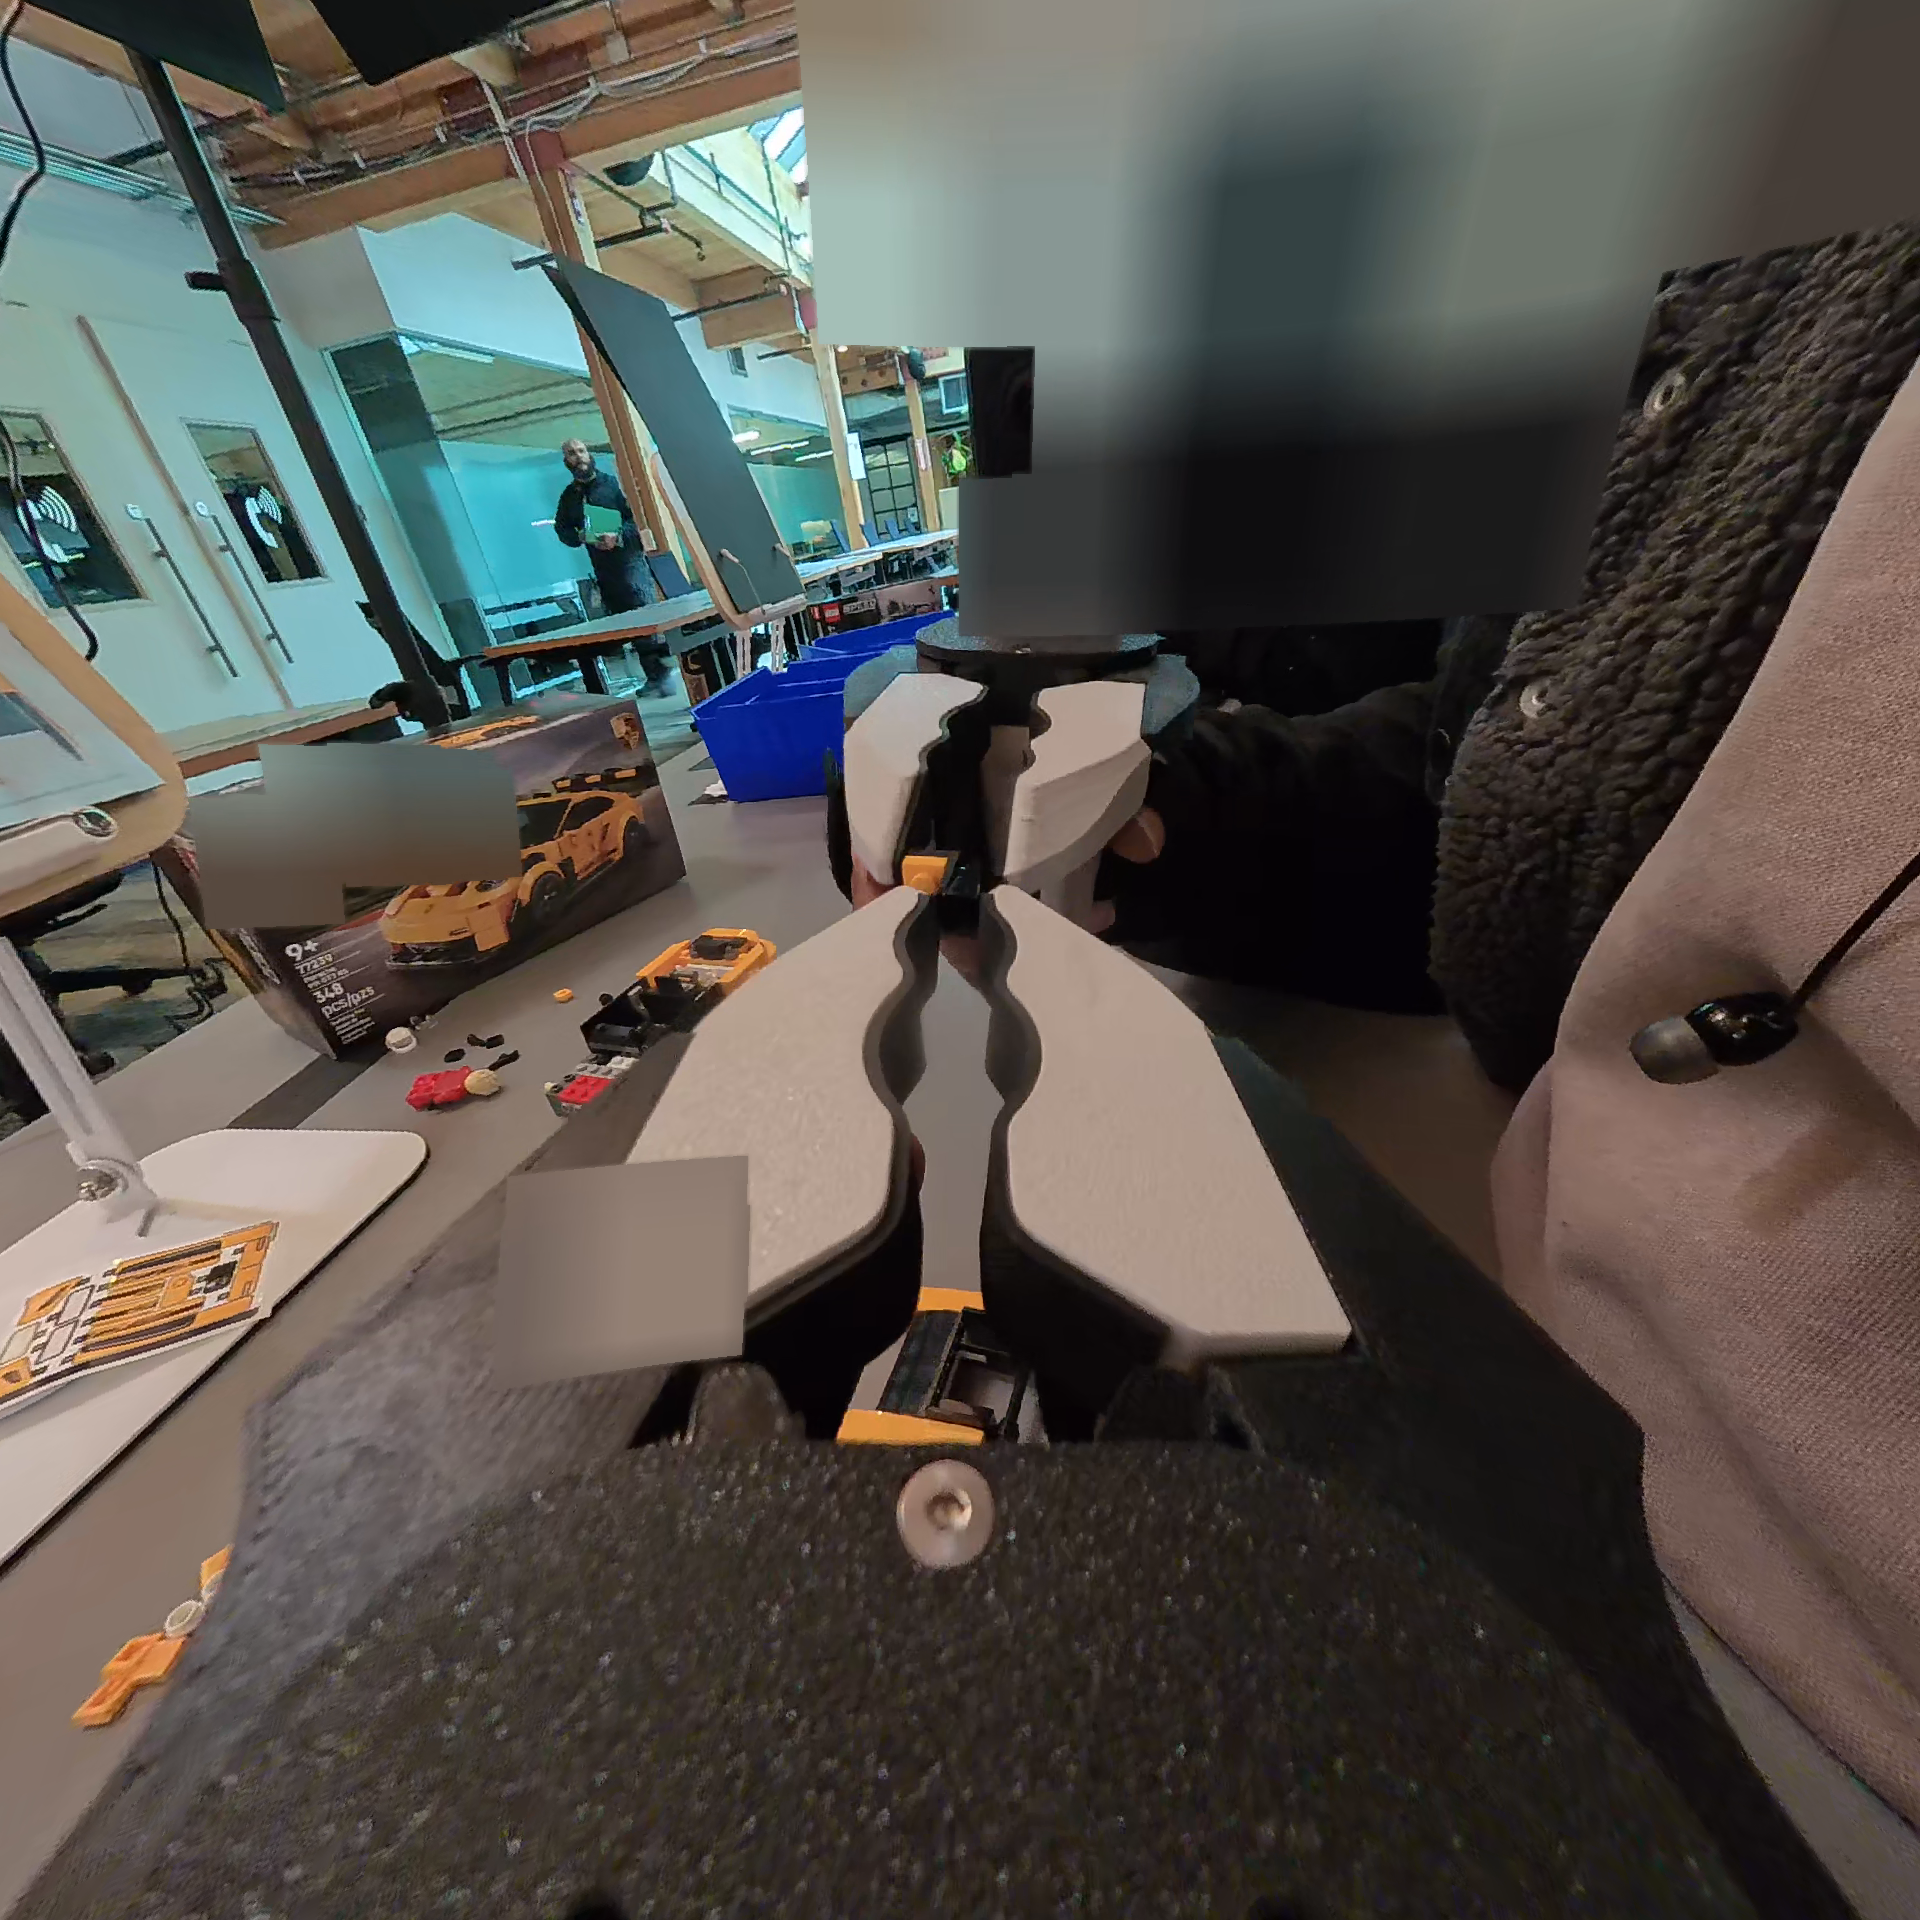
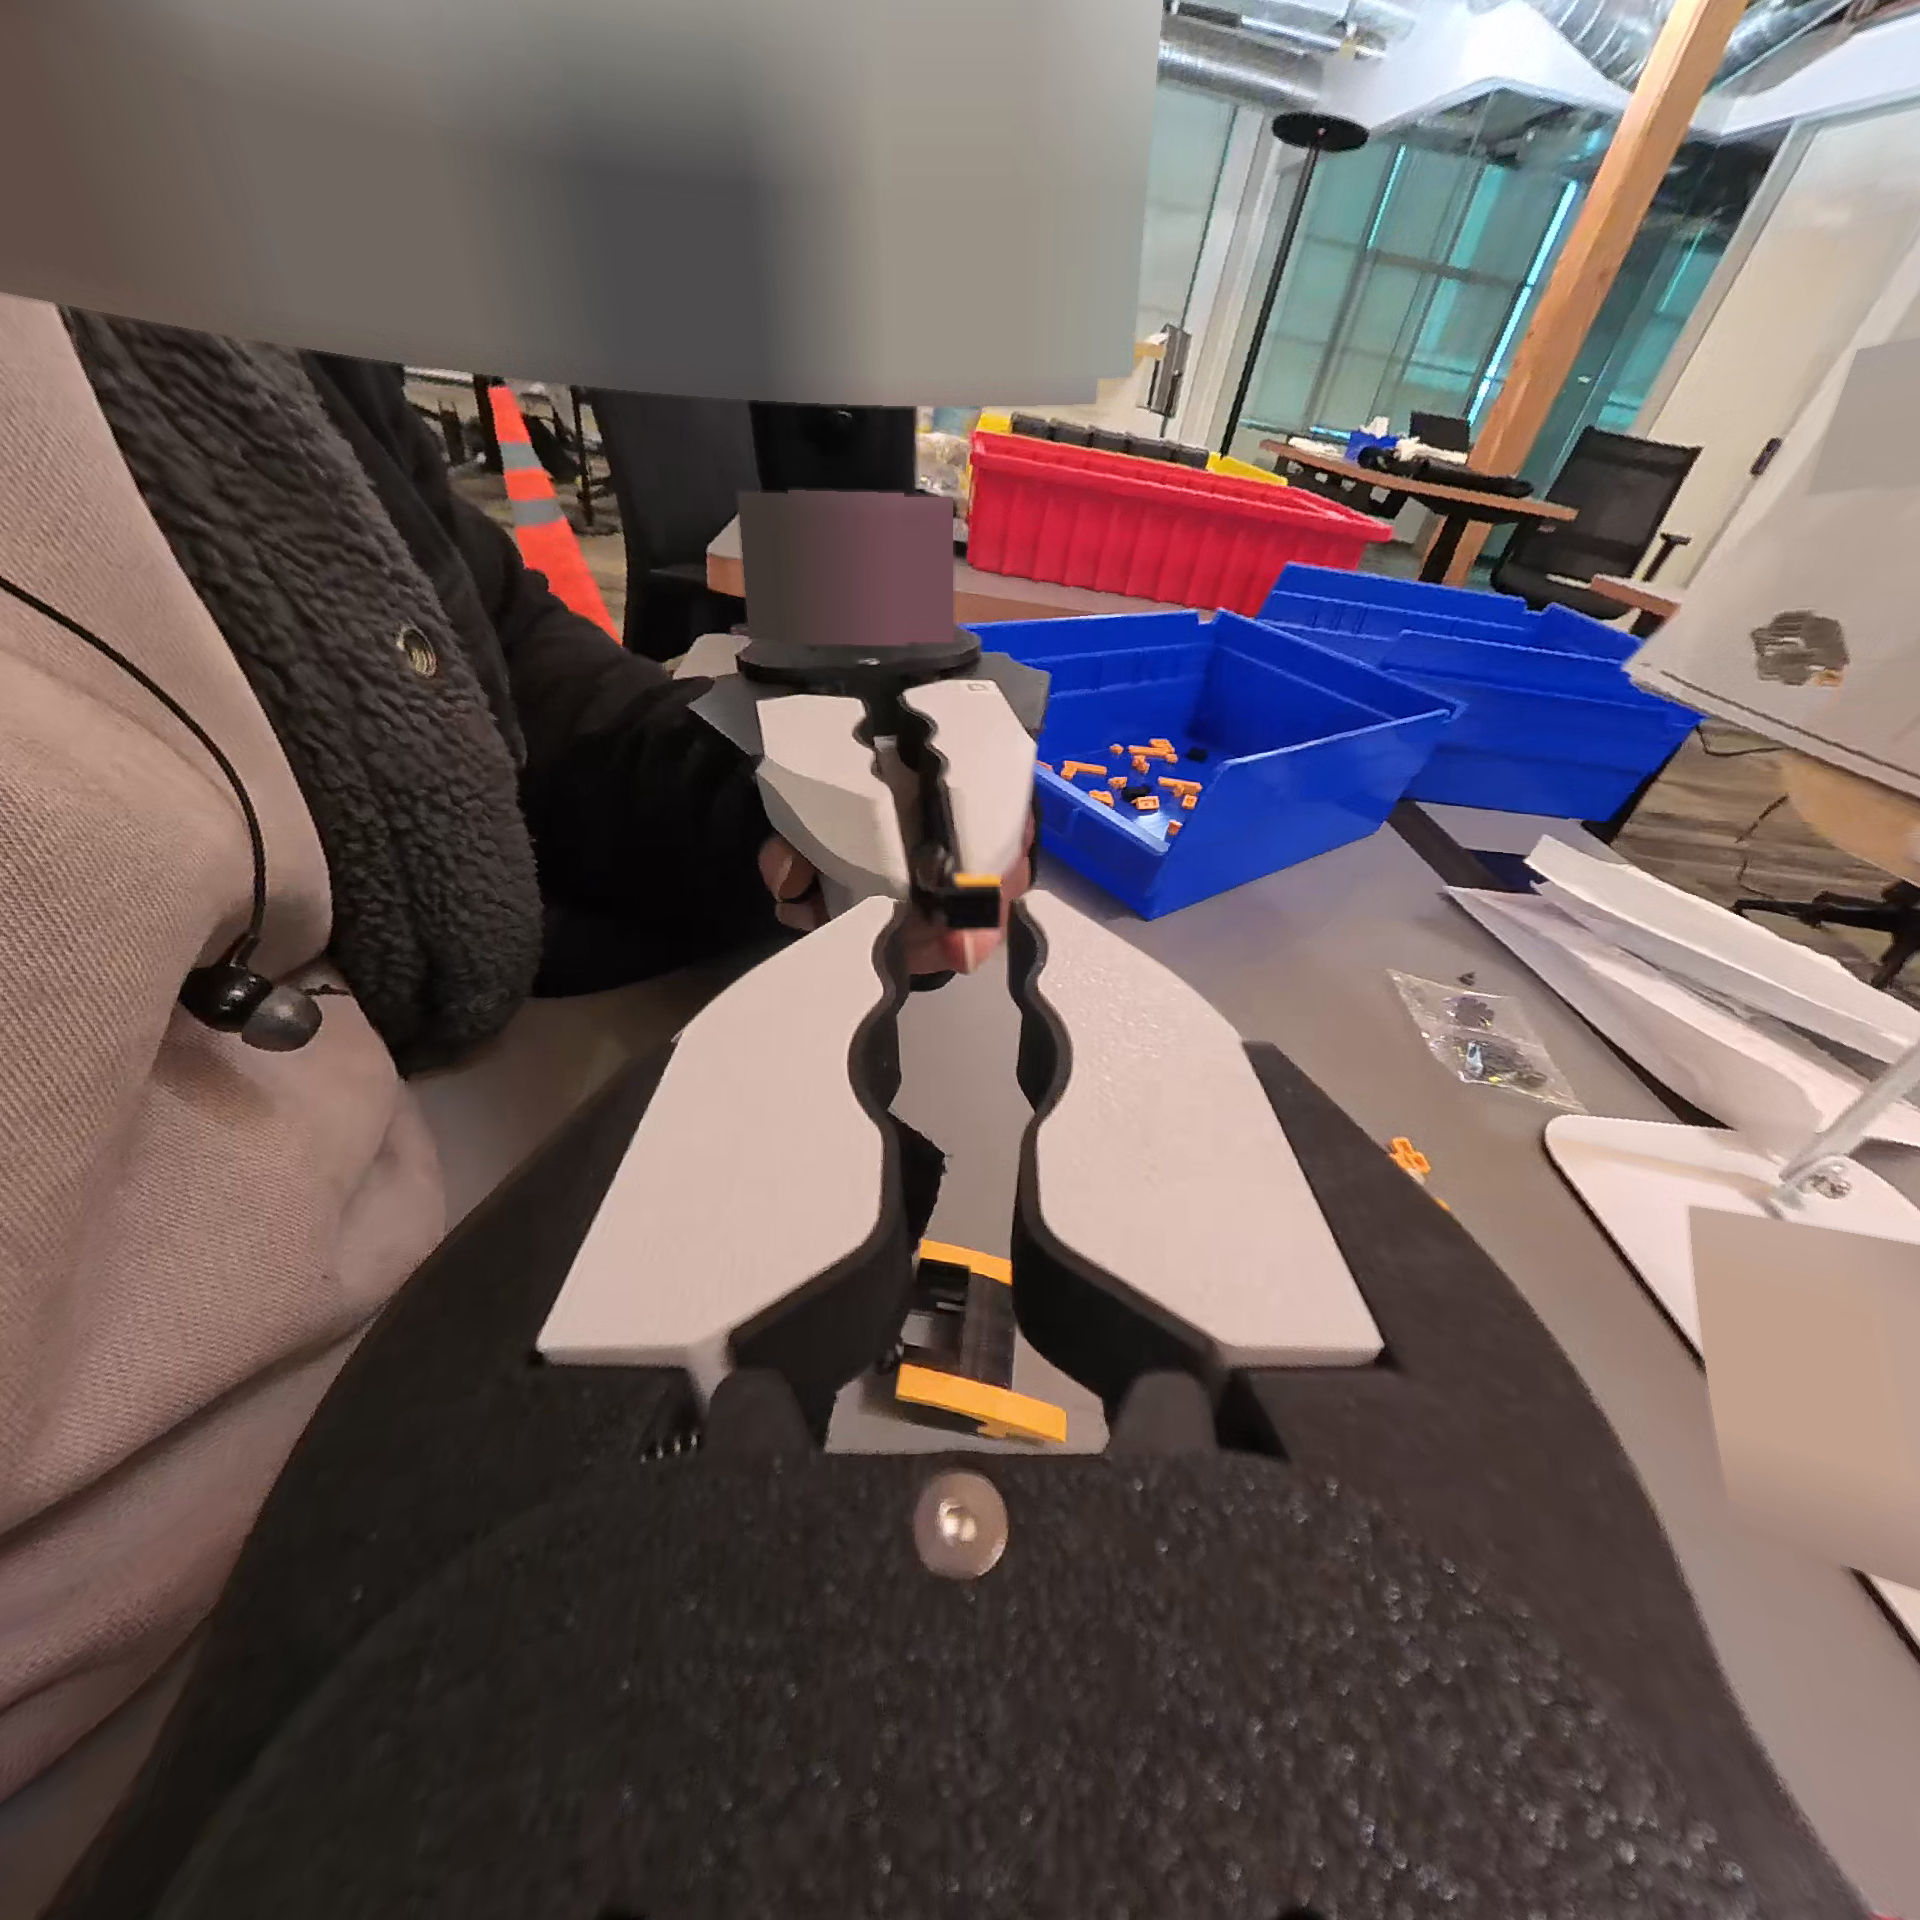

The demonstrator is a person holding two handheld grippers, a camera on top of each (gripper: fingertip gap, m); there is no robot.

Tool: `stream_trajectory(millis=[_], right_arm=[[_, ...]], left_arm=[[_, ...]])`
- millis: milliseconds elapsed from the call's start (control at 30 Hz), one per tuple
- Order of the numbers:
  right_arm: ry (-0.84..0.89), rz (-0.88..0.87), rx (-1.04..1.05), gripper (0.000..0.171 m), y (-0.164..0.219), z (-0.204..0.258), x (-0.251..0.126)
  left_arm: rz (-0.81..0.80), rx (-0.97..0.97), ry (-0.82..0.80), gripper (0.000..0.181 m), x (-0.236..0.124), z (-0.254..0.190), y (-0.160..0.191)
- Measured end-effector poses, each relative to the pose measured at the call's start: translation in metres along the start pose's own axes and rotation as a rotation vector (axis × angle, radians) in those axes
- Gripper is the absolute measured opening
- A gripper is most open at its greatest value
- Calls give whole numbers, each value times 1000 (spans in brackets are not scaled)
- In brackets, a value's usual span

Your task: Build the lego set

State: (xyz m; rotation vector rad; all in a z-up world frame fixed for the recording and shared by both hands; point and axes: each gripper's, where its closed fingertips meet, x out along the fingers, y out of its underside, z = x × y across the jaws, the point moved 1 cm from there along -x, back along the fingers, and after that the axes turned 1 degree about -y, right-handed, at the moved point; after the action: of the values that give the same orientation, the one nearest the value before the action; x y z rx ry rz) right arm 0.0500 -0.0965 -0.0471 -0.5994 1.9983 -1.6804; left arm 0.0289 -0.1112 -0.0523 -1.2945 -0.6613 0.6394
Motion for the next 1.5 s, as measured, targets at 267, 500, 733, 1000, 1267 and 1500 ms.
stream_trajectory(millis=[267,500,733,1000,1267,1500], right_arm=[[50,11,-12,14,2,-4,3],[32,-5,47,14,3,-5,4],[32,-28,81,14,3,-8,3],[91,-14,33,14,3,-15,-1],[169,1,-17,14,3,-20,0],[206,-5,-47,14,0,-22,0]], left_arm=[[10,-7,-32,7,1,3,2],[-5,-24,-46,7,3,5,2],[-8,-46,-52,8,4,5,2],[-16,-81,-54,8,0,10,-1],[8,-79,-135,3,2,18,1],[-3,-83,-186,3,2,21,-1]])
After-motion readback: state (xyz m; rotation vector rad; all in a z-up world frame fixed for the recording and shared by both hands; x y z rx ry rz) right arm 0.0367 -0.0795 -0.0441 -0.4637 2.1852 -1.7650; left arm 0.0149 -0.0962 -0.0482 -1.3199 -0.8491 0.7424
